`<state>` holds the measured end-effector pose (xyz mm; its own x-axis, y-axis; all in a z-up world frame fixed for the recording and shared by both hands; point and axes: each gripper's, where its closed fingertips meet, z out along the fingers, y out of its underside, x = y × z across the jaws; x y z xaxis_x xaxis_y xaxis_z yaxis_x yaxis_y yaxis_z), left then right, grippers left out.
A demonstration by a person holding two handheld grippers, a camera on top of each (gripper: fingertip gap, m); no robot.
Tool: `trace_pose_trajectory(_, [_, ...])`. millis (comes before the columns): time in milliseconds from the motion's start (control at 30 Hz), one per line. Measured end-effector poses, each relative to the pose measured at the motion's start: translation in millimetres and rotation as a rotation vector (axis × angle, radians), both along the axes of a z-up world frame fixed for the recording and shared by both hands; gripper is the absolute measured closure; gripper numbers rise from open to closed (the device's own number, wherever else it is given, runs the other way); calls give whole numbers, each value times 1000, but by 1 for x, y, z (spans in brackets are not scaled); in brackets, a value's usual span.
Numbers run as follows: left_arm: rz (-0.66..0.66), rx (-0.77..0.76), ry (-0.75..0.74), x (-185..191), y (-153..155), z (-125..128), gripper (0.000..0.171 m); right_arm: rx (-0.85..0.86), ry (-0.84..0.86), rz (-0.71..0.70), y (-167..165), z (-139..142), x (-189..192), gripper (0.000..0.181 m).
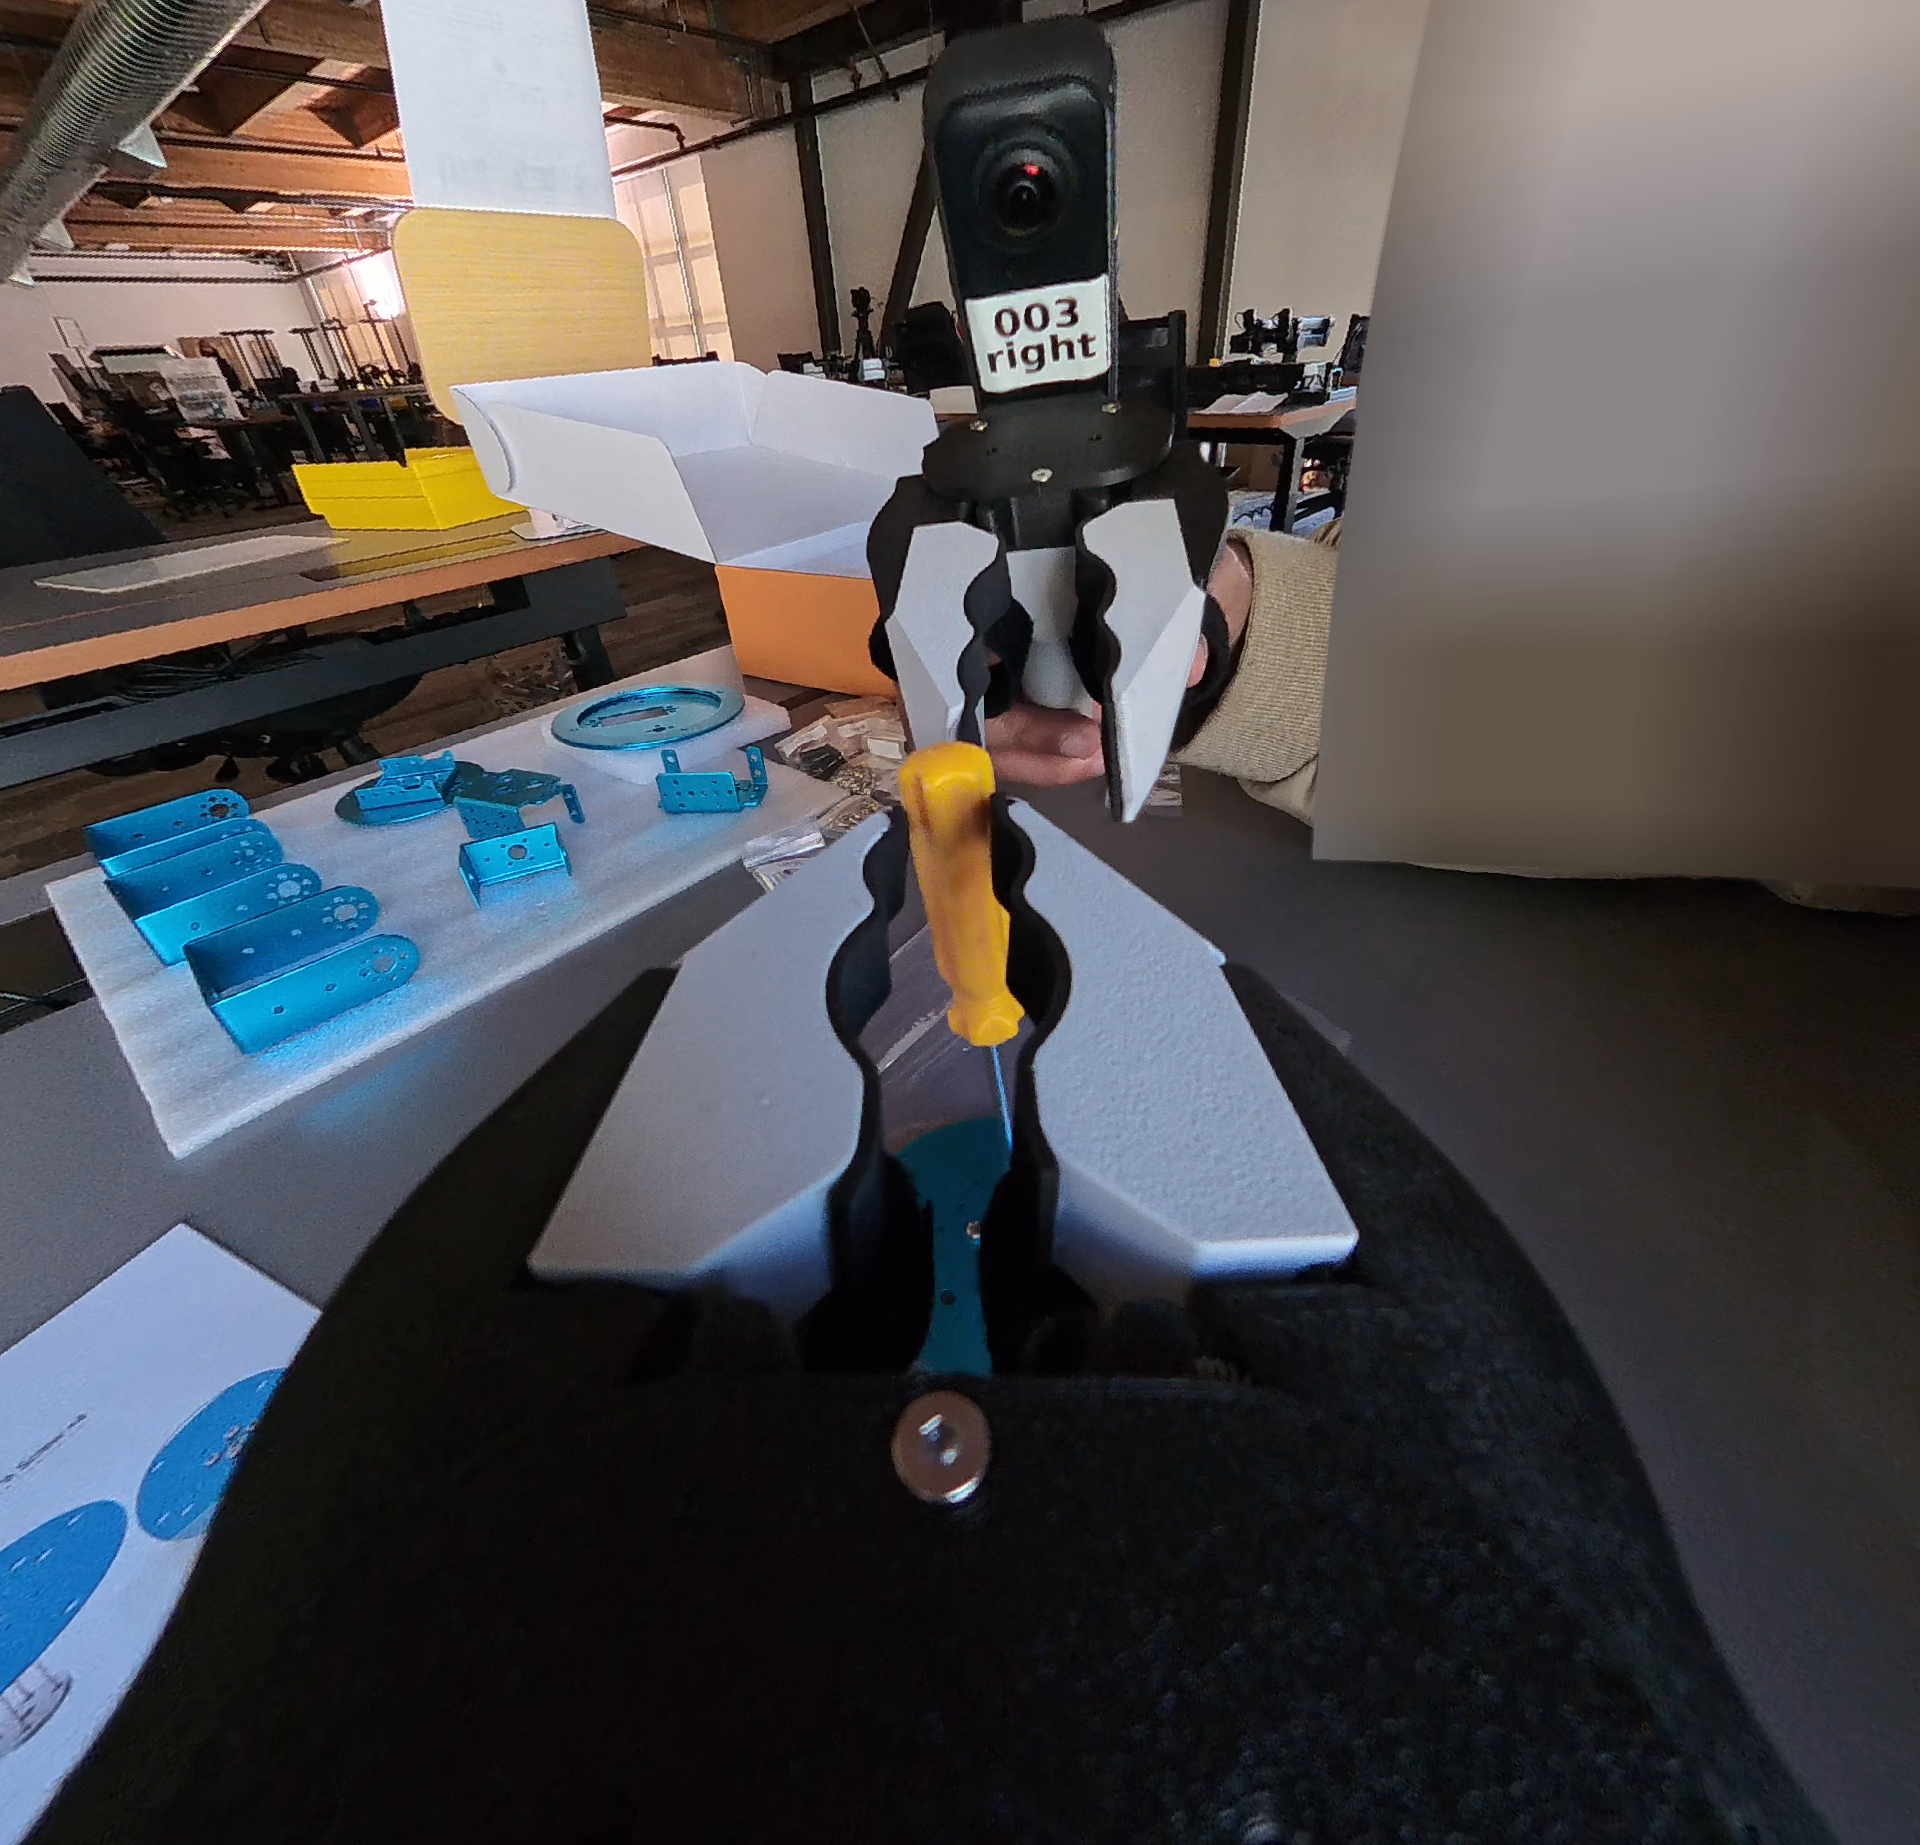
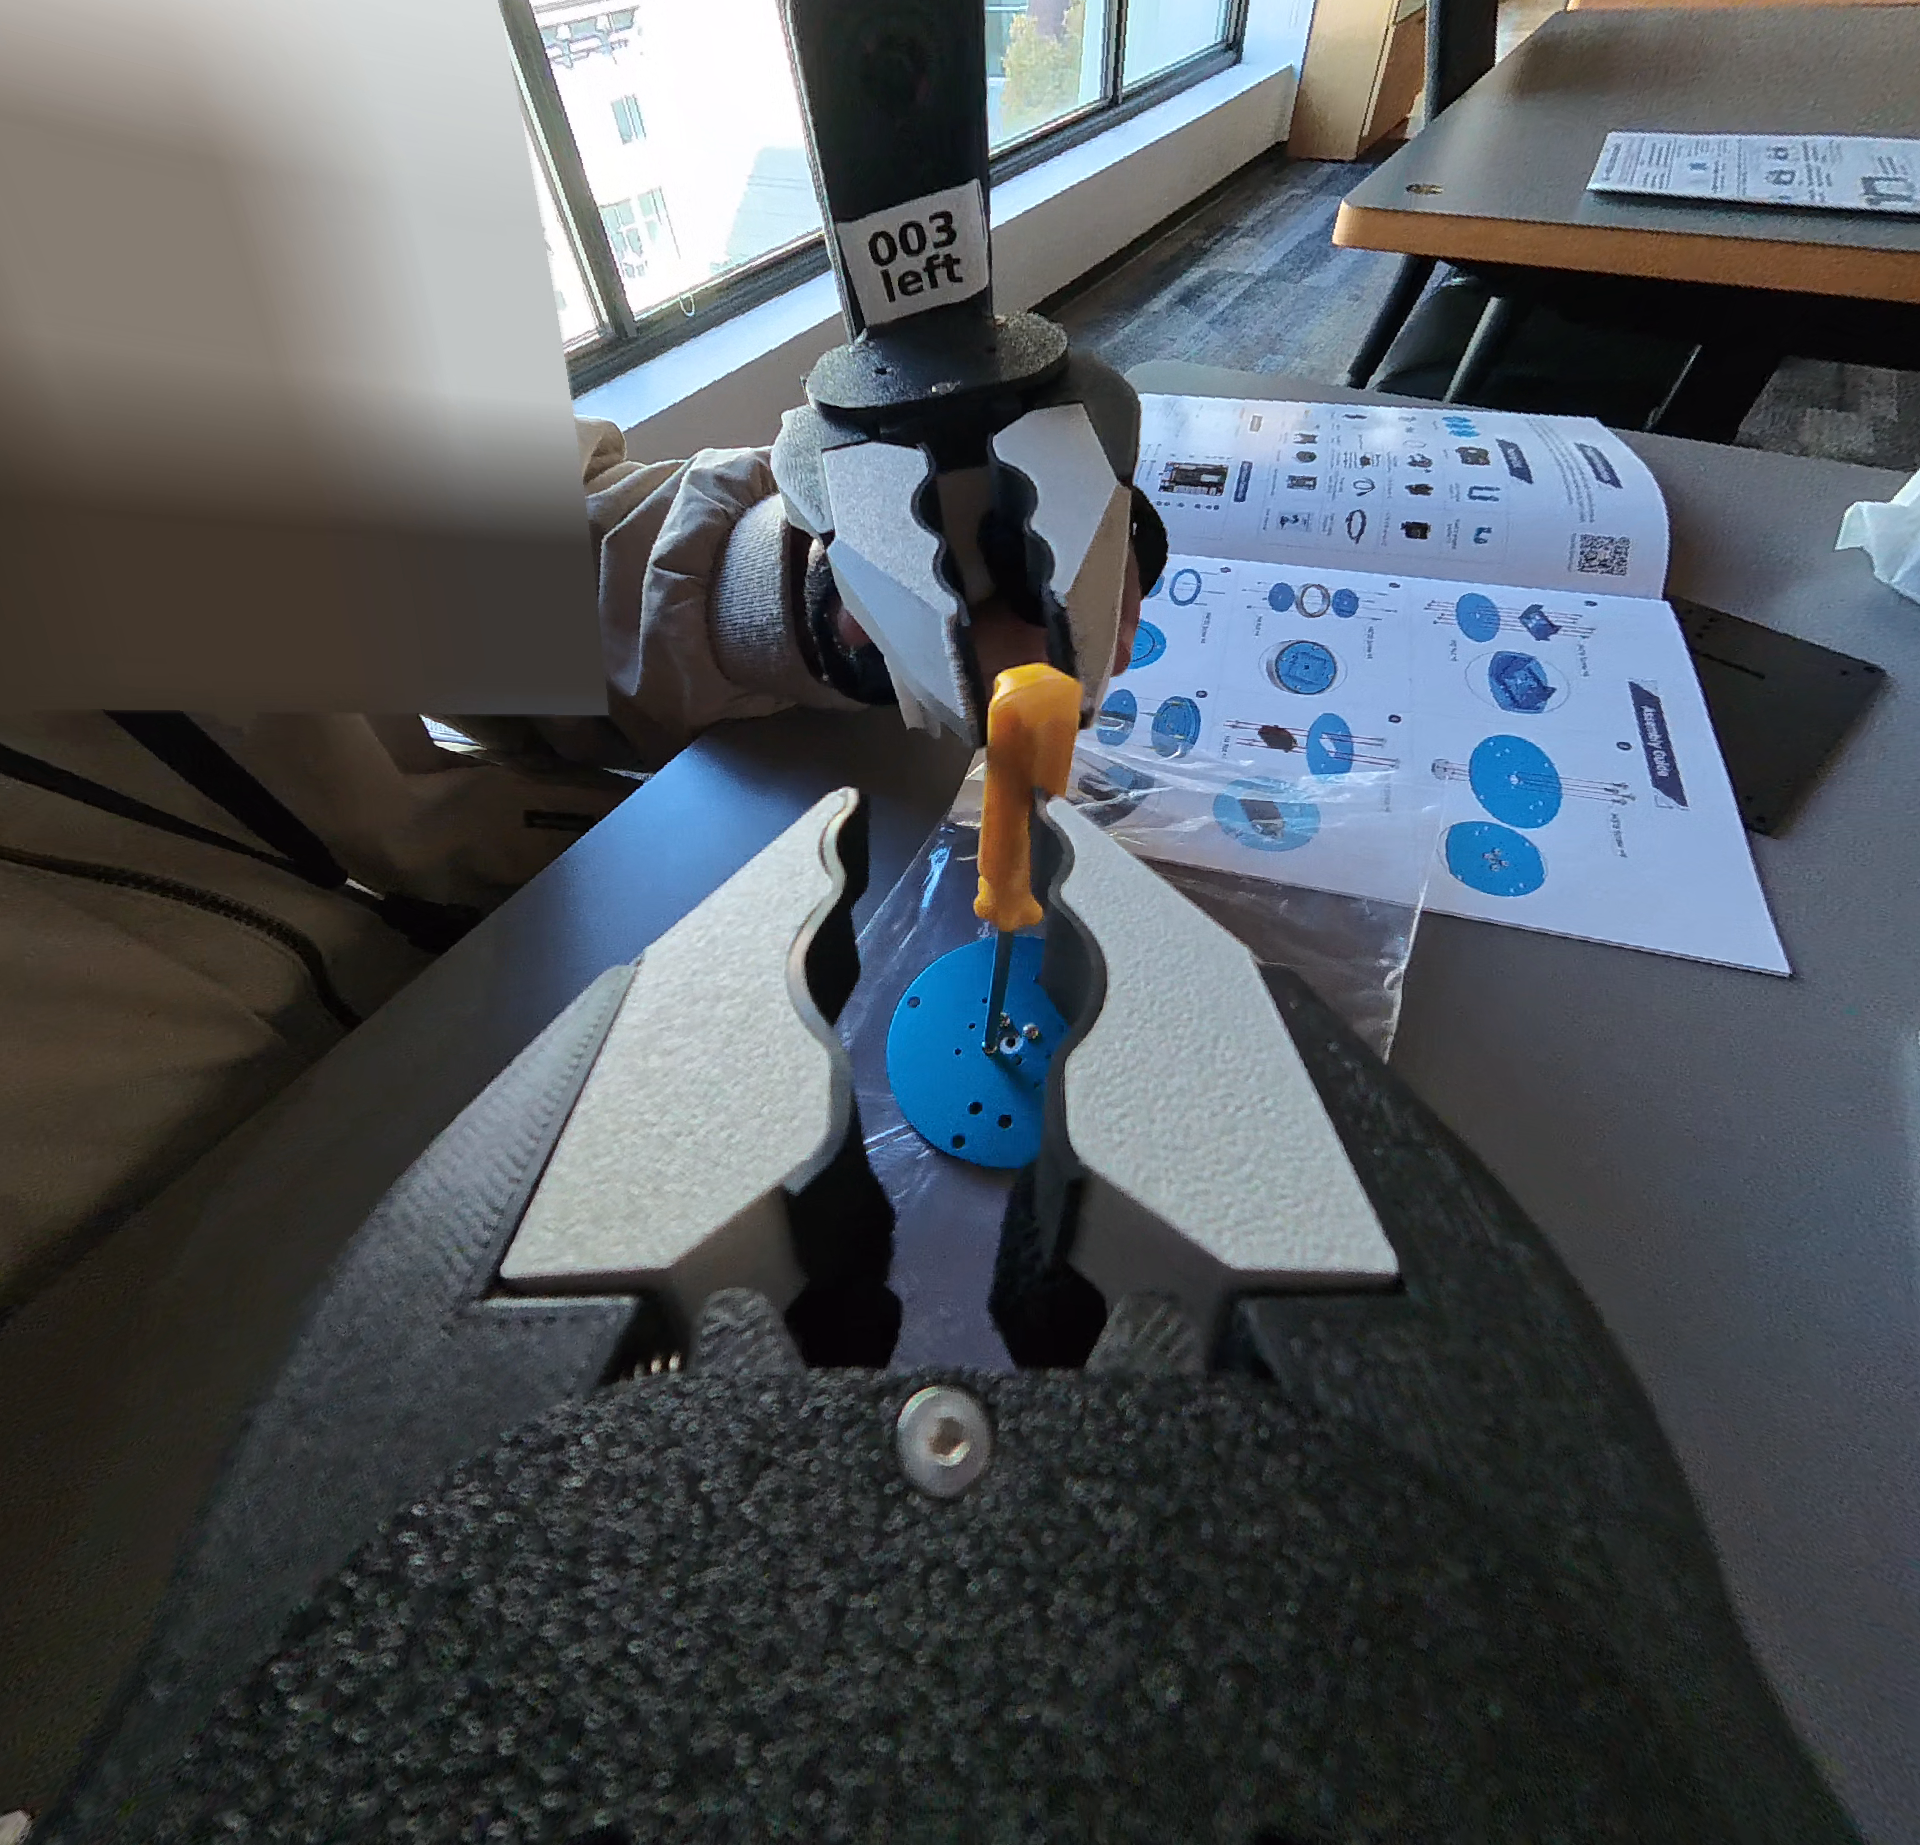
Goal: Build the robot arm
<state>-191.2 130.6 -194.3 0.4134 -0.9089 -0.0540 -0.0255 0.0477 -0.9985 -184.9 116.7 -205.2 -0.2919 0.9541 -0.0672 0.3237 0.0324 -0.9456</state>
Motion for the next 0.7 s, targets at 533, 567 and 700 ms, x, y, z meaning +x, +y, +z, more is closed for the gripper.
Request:
trace_pose_trajectory(533, [37,16,7,-4,4,0,158,-10,22,-26,5,0,-3,147])
trace_pose_trajectory(567, [38,15,6,-5,5,0,158,-14,23,-26,5,-1,-3,148])
trace_pose_trajectory(700, [51,18,9,-6,6,0,158,-18,22,-31,6,-1,-3,150])
